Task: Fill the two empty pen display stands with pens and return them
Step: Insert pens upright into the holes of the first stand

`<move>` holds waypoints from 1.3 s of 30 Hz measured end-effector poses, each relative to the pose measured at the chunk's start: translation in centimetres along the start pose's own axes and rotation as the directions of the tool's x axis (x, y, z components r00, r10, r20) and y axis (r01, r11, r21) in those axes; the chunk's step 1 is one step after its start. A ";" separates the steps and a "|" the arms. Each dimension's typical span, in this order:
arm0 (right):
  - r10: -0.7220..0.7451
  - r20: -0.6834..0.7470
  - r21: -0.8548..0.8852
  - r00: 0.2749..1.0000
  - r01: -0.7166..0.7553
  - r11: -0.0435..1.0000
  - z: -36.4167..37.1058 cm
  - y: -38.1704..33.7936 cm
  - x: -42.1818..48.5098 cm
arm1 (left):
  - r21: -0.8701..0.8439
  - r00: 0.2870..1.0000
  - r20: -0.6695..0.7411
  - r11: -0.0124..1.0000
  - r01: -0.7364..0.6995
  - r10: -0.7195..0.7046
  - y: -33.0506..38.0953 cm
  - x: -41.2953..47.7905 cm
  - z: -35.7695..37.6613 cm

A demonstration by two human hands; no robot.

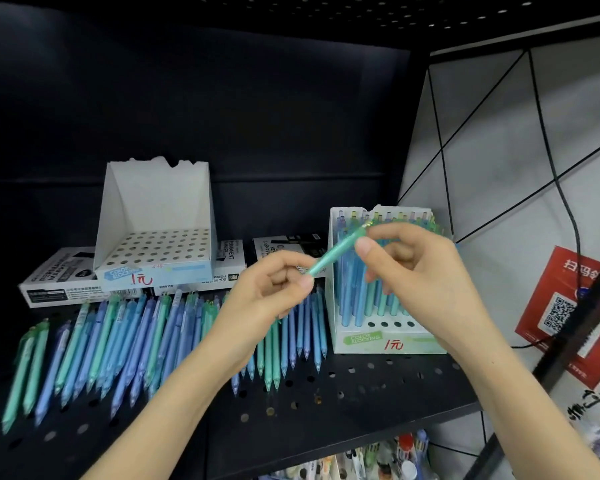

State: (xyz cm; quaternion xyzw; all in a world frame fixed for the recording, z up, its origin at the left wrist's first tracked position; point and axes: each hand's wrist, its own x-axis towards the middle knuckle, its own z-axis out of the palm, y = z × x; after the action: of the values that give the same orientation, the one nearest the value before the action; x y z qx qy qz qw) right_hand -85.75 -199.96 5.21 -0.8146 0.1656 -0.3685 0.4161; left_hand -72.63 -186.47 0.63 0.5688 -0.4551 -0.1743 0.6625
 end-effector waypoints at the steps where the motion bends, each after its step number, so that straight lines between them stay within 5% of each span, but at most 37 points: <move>1: 0.019 0.022 0.097 1.000 -0.021 0.995 0.2 -0.3 -0.3 | 0.044 1.000 0.015 0.999 -0.028 0.027 -0.2 0.0 0.2; 8: 0.052 -0.090 0.293 0.995 -0.024 0.956 -2.6 -0.2 -0.9 | 0.212 0.999 0.035 0.977 -0.033 0.027 -0.7 -0.1 1.3; 13: -0.111 -0.277 -0.082 0.954 0.091 0.992 -5.6 0.8 -0.5 | 0.552 1.000 0.005 0.834 -0.004 0.001 -1.9 0.8 1.8; 17: -0.141 -0.178 -0.380 0.974 0.064 0.923 -5.2 1.4 -0.3 | 0.651 0.996 0.066 0.759 0.002 -0.058 -3.0 1.4 2.7; 21: -0.143 -0.082 -0.490 0.986 0.085 0.868 -4.3 1.8 0.0 | 0.684 0.992 0.094 0.730 -0.001 -0.087 -3.9 1.3 2.9; 39: -0.053 -0.060 -0.386 0.997 0.025 0.922 -0.4 3.7 0.4 | 0.726 0.993 0.103 0.687 -0.039 -0.052 -4.9 1.6 2.5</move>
State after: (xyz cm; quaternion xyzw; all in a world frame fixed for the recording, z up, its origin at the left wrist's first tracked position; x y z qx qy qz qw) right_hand -85.63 -202.64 2.61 -0.8703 0.2330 -0.3651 0.2346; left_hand -72.33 -190.62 -3.36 0.7751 -0.5223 -0.0148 0.3552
